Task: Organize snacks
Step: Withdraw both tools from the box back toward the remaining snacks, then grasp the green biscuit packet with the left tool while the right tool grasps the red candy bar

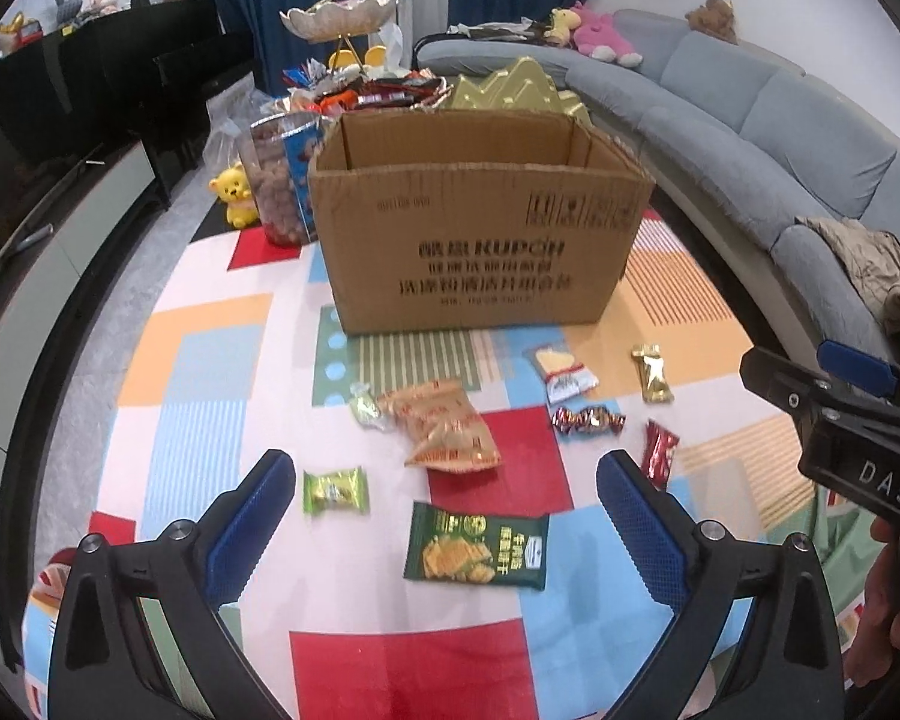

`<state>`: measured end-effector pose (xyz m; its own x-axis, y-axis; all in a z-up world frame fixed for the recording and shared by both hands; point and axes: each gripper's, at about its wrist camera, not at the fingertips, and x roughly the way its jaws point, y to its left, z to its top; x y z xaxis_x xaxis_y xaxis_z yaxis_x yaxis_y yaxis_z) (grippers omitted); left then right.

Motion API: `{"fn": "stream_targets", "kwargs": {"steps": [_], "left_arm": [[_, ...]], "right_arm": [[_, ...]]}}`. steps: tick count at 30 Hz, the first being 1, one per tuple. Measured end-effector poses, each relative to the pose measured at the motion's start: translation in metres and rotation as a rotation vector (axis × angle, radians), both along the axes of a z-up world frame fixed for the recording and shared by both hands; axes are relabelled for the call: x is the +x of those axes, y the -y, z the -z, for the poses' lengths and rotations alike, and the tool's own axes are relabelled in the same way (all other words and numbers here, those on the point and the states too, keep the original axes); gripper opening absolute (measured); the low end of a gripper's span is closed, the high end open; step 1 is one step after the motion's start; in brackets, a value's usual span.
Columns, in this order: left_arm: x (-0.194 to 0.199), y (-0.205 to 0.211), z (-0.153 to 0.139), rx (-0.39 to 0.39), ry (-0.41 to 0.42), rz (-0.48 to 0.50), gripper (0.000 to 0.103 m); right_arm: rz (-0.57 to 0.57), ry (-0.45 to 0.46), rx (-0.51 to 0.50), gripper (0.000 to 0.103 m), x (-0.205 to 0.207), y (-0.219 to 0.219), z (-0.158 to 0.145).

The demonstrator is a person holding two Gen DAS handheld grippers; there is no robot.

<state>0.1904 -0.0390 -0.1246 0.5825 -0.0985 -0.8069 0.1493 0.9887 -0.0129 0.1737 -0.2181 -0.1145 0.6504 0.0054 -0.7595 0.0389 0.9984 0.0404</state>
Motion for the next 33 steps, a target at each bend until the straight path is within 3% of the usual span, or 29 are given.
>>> {"fn": "stream_targets", "kwargs": {"steps": [12, 33], "left_arm": [[-0.015, 0.006, 0.034, 0.023, 0.031, 0.028, 0.102], [-0.007, 0.013, 0.094, 0.017, -0.068, 0.073, 0.101]], "right_arm": [[0.027, 0.007, 0.005, 0.080, -0.012, 0.002, 0.031], [0.031, -0.054, 0.026, 0.080, 0.002, 0.005, 0.079]]}}
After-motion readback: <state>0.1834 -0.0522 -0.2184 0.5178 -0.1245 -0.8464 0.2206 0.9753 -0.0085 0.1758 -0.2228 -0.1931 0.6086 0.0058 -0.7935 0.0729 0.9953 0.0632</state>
